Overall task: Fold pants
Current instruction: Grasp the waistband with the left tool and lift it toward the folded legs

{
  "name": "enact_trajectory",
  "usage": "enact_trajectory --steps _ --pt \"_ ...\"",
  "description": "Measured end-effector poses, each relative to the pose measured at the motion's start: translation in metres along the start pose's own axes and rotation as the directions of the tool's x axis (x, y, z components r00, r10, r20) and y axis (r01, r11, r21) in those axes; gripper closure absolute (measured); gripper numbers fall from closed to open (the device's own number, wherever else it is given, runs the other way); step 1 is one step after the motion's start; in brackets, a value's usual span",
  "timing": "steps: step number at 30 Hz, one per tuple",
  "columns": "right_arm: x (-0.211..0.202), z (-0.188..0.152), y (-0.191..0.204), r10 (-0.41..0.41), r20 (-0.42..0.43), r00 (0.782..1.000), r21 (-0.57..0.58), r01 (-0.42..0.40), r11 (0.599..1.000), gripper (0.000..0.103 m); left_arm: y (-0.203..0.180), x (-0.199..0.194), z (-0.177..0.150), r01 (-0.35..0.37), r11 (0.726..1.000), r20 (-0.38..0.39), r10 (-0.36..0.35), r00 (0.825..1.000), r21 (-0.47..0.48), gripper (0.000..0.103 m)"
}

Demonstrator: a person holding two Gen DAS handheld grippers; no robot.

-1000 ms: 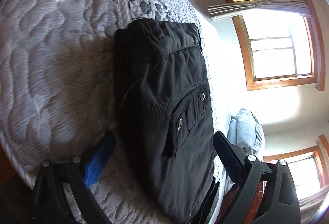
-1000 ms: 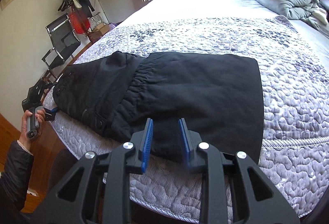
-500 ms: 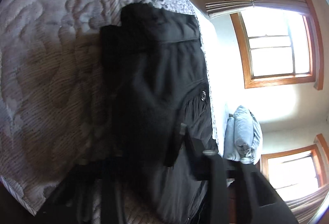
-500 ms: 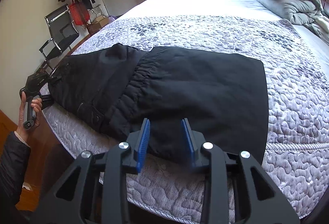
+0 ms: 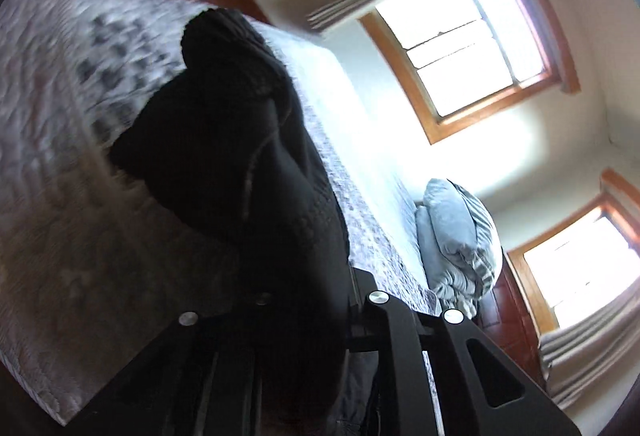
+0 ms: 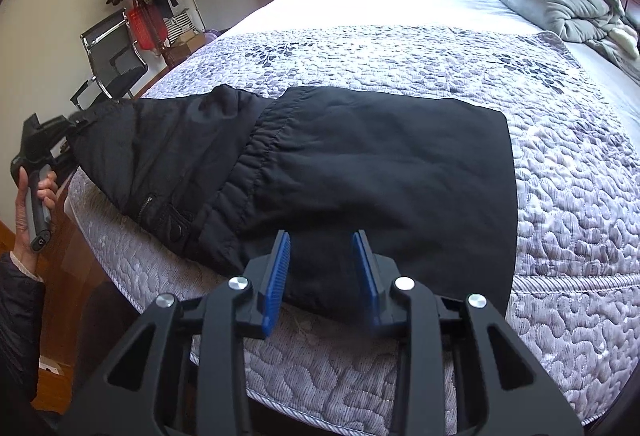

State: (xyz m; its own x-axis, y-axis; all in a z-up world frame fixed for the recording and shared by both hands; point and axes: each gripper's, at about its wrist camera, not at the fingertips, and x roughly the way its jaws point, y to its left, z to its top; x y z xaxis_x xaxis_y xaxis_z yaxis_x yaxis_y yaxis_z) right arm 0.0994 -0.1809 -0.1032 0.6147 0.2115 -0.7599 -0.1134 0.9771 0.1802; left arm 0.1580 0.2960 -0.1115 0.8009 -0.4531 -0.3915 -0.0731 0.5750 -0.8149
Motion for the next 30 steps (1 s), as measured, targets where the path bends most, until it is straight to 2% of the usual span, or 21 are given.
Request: enact_trajectory --steps 3,8,11,16,19,21,22,24,25,26,27,28,30 --pt "-0.002 -0.001 -0.006 -0.004 0.006 1.0 0.017 0.004 1.0 0.07 -0.04 0.009 -0.006 0.035 0.993 -0.016 -0.033 0.999 0.109 0.089" --pt "-0.008 -0.002 -0.021 -0.009 0.024 1.0 0.058 0.008 0.998 0.069 -0.104 0.031 -0.033 0.104 0.951 -0.112 -0.074 0.991 0.29 0.087" --pt "-0.012 -0.003 -0.033 -0.011 0.036 0.999 0.091 0.007 0.996 0.069 -0.137 0.052 -0.06 0.124 0.912 -0.185 -0.055 0.981 0.39 0.086" --pt "-0.019 -0.008 -0.054 -0.014 0.05 0.999 0.148 0.006 0.989 0.068 -0.161 0.08 -0.107 0.128 0.848 -0.27 0.019 0.963 0.514 0.084" --pt "-0.021 -0.01 -0.067 -0.009 0.058 0.998 0.187 -0.002 0.982 0.068 -0.167 0.097 -0.139 0.114 0.788 -0.307 0.099 0.946 0.605 0.083" --pt "-0.023 -0.01 -0.076 0.024 0.067 0.997 0.233 -0.039 0.972 0.06 -0.168 0.11 -0.156 0.101 0.739 -0.32 0.161 0.934 0.666 0.081" --pt "-0.023 -0.01 -0.08 0.044 0.074 0.996 0.256 -0.062 0.965 0.059 -0.168 0.119 -0.167 0.091 0.704 -0.327 0.209 0.922 0.705 0.08" --pt "-0.024 -0.005 -0.083 0.096 0.1 0.99 0.288 -0.121 0.95 0.054 -0.167 0.125 -0.184 0.09 0.66 -0.341 0.263 0.902 0.746 0.072" --pt "-0.024 -0.001 -0.084 0.125 0.113 0.986 0.302 -0.154 0.941 0.05 -0.167 0.132 -0.191 0.113 0.653 -0.374 0.276 0.886 0.749 0.055" --pt "-0.023 0.003 -0.085 0.161 0.124 0.979 0.317 -0.193 0.929 0.039 -0.167 0.138 -0.196 0.147 0.666 -0.423 0.275 0.863 0.732 0.038" --pt "-0.021 0.008 -0.086 0.207 0.132 0.969 0.334 -0.24 0.911 0.036 -0.166 0.14 -0.201 0.166 0.68 -0.456 0.272 0.847 0.714 0.034" --pt "-0.017 0.013 -0.086 0.258 0.138 0.956 0.35 -0.291 0.89 0.034 -0.164 0.142 -0.204 0.178 0.696 -0.474 0.258 0.842 0.695 0.034" --pt "-0.003 0.024 -0.087 0.363 0.149 0.92 0.389 -0.392 0.833 0.024 -0.169 0.137 -0.207 0.17 0.709 -0.466 0.246 0.85 0.685 0.027"
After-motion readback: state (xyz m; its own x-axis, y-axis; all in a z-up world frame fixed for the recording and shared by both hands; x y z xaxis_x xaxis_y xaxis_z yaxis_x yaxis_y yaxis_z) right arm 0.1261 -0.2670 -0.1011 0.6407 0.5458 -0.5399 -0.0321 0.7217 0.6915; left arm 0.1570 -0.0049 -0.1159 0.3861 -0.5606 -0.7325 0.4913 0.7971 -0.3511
